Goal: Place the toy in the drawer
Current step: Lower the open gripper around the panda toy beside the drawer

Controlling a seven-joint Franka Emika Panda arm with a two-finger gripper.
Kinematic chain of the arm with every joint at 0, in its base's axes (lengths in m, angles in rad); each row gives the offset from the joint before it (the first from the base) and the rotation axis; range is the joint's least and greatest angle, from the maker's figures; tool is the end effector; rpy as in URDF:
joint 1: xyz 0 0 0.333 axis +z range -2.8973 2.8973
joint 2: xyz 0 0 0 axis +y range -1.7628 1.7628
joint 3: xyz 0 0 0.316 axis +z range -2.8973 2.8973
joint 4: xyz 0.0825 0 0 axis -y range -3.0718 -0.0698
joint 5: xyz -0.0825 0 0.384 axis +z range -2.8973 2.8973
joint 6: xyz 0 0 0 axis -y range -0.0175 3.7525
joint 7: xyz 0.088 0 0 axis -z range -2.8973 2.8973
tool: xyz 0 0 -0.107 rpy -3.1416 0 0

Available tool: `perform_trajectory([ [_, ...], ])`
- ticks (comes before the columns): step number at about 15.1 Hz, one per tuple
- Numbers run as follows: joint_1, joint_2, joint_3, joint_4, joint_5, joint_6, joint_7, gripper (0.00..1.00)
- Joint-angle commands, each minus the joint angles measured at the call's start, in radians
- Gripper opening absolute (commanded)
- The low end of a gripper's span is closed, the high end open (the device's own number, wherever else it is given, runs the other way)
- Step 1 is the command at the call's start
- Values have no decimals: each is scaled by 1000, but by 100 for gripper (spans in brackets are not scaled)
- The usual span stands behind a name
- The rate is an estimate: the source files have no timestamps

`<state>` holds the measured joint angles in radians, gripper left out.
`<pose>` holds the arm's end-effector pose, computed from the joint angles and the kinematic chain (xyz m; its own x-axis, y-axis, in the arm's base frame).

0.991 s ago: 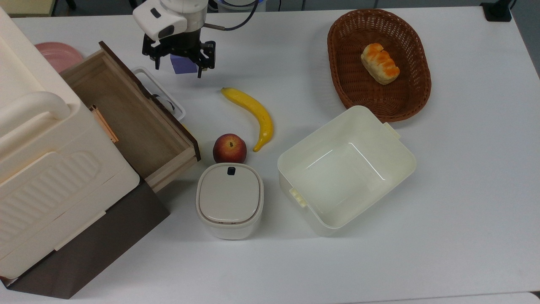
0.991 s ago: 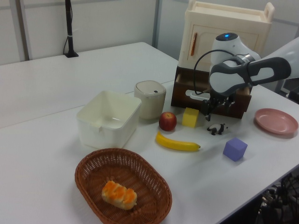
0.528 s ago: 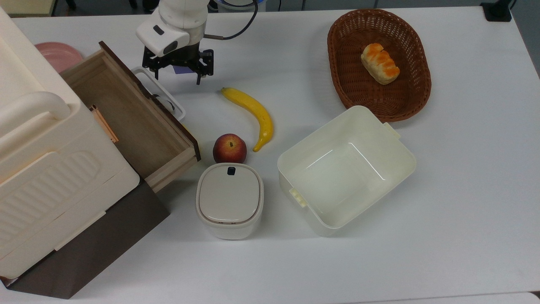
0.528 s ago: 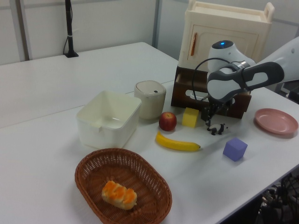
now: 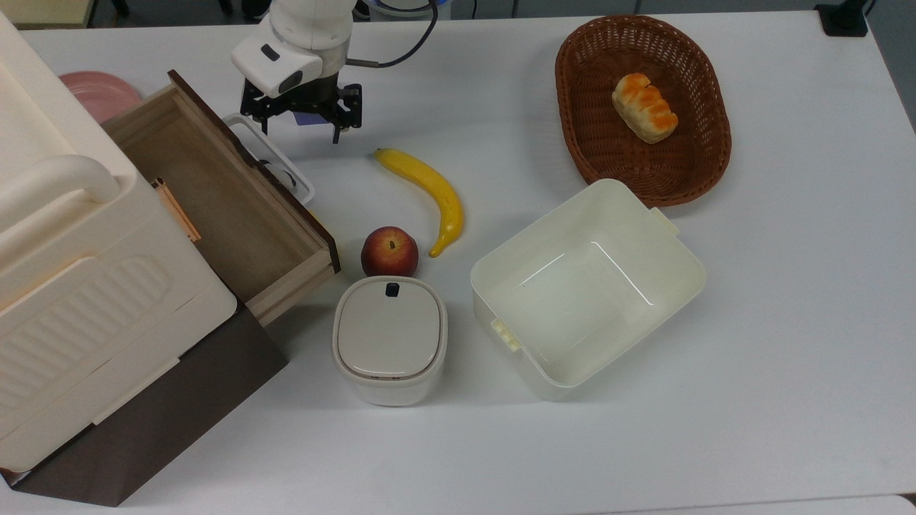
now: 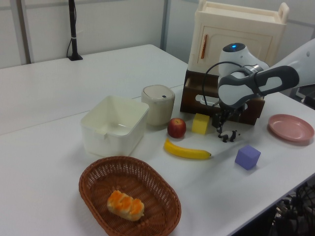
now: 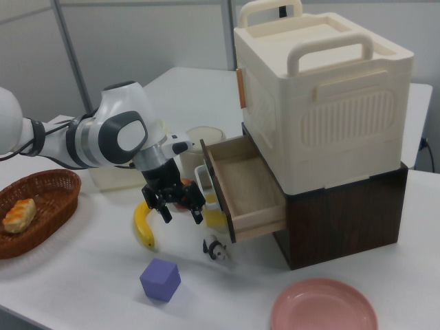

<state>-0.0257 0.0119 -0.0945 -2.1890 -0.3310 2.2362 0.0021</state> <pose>0.5328 -0.0741 0.3859 0.9968 0.0797 0.0086 0.0746 -0.9617 0.2636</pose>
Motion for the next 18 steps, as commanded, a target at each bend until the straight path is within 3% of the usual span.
perform_trajectory([
  [1,-8,29,-10,-21,-13,69,-40,100],
  [11,44,-92,-5,-37,3,-1,-31,100],
  [18,61,-24,4,-40,-3,2,-57,100],
])
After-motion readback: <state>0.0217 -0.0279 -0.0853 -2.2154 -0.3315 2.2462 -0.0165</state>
